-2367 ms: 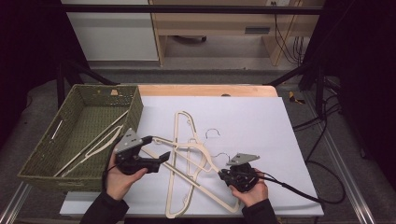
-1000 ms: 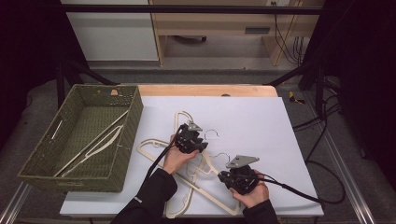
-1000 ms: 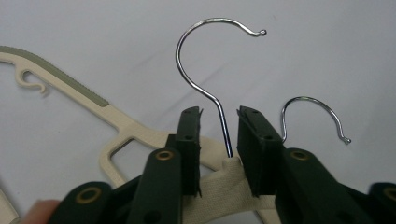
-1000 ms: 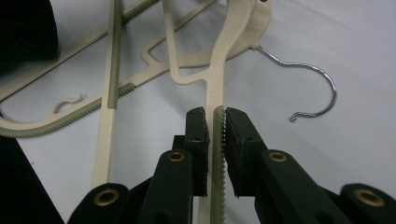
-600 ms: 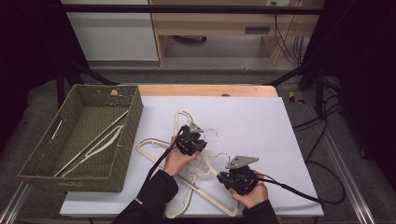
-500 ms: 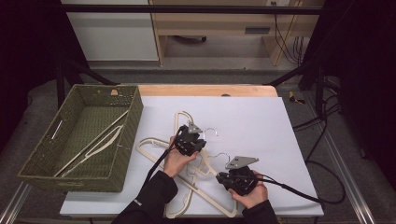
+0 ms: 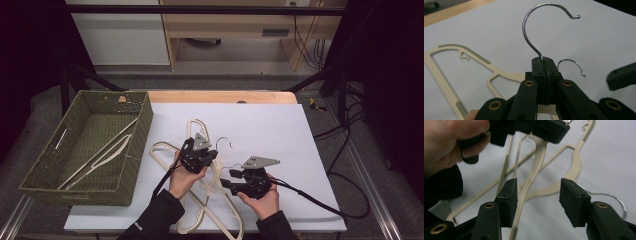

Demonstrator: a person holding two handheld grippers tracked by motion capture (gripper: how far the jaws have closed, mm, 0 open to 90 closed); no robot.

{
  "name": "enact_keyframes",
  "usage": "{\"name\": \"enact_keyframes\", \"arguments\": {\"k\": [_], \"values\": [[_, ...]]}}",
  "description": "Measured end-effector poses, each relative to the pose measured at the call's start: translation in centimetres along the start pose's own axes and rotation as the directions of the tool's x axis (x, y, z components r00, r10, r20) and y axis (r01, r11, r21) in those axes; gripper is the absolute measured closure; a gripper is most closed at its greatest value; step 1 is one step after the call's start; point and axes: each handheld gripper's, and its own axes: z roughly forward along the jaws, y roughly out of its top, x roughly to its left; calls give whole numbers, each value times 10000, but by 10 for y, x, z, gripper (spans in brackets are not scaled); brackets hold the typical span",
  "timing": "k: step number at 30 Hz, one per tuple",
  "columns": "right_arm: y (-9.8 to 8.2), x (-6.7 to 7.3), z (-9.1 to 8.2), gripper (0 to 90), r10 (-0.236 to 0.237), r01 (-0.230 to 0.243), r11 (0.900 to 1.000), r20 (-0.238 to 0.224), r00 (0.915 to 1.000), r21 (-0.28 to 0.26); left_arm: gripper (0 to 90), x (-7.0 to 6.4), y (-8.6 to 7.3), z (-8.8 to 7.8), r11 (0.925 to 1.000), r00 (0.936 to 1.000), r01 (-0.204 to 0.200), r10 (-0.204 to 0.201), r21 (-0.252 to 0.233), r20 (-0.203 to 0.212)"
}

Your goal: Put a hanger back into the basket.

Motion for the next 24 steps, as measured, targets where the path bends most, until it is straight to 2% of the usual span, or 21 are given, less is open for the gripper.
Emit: {"name": "enact_keyframes", "arguments": {"k": [5,6,7,9,13,15,19,21,24], "values": [[11,2,22,594,261,-256,9996,-485,9985,102,886,0,-1,-11,9997,9999,32,-28,-240,163],[13,3,30,677,354,-333,9989,-692,9970,317,886,0,-1,-12,9997,9998,45,-40,-256,214],[13,3,30,677,354,-333,9989,-692,9970,317,886,1,-1,-14,9997,9997,7,-1,-260,234],[14,4,35,768,636,-599,9974,-979,9932,399,884,0,-2,-17,9995,9997,-52,59,-315,216],[15,3,35,797,999,-959,9947,-1204,9877,381,856,5,-3,-28,9978,9989,-4,34,-661,459],[16,3,33,820,1169,-1135,9930,-1334,9841,329,777,9,-2,-37,9960,9970,-10,79,-894,765],[21,5,26,868,1305,-1321,9912,-1768,9756,28,613,14,1,-60,9891,9946,-121,270,-1470,1002],[22,6,22,872,1170,-1207,9926,-1772,9772,-101,530,16,2,-75,9851,9946,-304,467,-1690,932],[23,7,16,873,916,-944,9955,-1597,9829,-101,378,19,1,-91,9854,9932,-382,557,-1657,1025]]}}
